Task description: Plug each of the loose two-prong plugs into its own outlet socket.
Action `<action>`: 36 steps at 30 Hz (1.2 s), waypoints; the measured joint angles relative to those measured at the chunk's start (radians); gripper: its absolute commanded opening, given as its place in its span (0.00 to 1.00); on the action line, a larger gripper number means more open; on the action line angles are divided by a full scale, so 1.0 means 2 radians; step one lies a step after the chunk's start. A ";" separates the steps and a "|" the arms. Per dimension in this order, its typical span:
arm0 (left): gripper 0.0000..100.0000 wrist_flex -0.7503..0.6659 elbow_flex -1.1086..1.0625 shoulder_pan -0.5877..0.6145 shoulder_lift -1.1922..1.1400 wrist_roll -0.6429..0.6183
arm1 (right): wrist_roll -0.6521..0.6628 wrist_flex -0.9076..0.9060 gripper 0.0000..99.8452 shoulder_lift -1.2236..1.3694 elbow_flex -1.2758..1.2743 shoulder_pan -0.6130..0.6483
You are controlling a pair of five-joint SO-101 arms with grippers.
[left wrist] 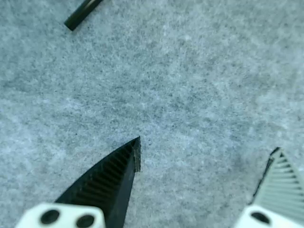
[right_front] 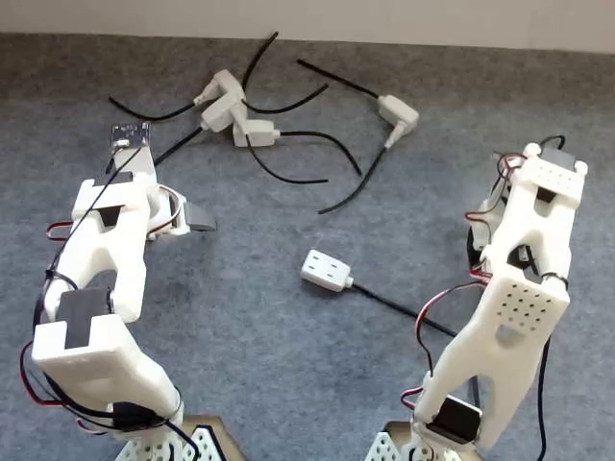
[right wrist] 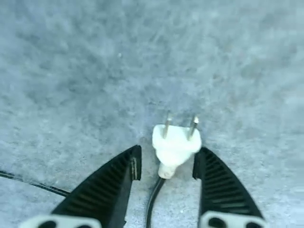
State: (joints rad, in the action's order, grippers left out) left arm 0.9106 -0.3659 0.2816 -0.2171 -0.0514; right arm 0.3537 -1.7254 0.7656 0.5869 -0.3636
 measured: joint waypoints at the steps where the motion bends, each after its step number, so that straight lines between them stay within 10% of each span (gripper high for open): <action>1: 0.40 0.000 0.000 0.000 0.000 0.000 | 0.000 0.000 0.16 -0.012 0.000 0.001; 36: 0.40 0.000 0.000 0.000 0.000 0.000 | 0.000 0.106 0.16 -0.051 -0.152 -0.009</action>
State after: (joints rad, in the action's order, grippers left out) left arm 0.9106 -0.3659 0.2816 -0.2171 -0.0514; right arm 0.3537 -1.5136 0.6628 0.2831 -0.3821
